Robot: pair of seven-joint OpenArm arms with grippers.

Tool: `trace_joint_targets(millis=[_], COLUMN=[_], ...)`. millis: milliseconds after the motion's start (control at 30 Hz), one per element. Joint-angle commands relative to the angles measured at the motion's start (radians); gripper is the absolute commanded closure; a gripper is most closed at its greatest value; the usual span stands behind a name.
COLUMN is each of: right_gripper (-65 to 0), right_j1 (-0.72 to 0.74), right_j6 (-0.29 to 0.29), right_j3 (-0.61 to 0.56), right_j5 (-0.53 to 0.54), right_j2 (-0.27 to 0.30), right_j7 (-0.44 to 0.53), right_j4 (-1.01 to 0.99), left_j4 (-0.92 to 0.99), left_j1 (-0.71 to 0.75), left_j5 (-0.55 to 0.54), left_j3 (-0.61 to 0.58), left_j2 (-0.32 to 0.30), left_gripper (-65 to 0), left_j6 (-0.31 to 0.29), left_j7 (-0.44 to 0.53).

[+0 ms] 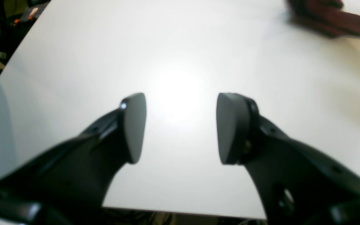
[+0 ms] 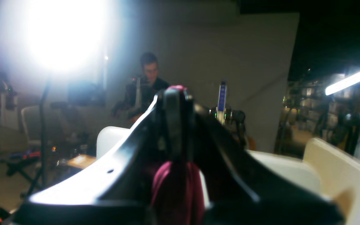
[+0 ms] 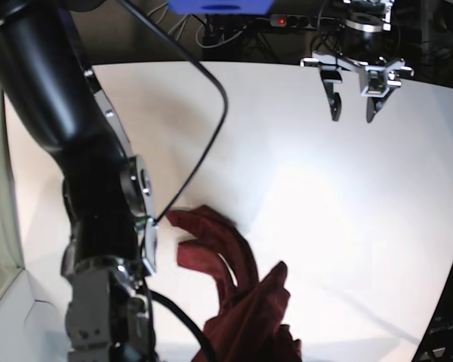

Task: Layout the t-shirt on the table in an organized manner, then fold the t-shirt properly
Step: 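Lift the red t-shirt high with the right gripper to shake it out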

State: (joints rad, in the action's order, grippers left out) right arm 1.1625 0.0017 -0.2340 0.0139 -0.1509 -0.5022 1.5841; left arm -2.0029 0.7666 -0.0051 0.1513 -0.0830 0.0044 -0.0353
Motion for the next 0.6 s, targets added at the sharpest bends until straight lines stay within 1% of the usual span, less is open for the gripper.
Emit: trace_joint_targets(millis=[0,133,300,367,567], right_gripper=[0.0,0.0,0.0,0.0,0.0], right_j1=[0.066,0.143,0.143,0.143,0.143], right_j6=[-0.002,-0.002,-0.002,-0.002,-0.002], right_j3=[0.003,0.005,0.002,0.0,-0.001], right_j5=[-0.002,-0.002,0.002,0.019,0.019], right_j2=[-0.006,-0.006,-0.006,-0.006,-0.006], right_j7=[0.04,0.04,0.041,0.041,0.038], right_j4=[-0.008,-0.061,-0.11,-0.121,-0.13], left_j4=[-0.019,-0.019,-0.019,-0.019,-0.019], left_j1=[-0.002,-0.011,-0.023,-0.025,-0.045], left_j5=[0.0,-0.002,-0.002,-0.002,-0.002], left_j3=[0.02,0.061,0.12,0.133,0.14], left_j2=[-0.004,-0.002,-0.002,-0.002,-0.002], left_gripper=[-34.7,-34.7,-34.7,-34.7,-34.7], left_j6=[0.003,0.003,0.001,-0.001,-0.001], left_j7=[0.027,0.027,0.027,0.027,0.027])
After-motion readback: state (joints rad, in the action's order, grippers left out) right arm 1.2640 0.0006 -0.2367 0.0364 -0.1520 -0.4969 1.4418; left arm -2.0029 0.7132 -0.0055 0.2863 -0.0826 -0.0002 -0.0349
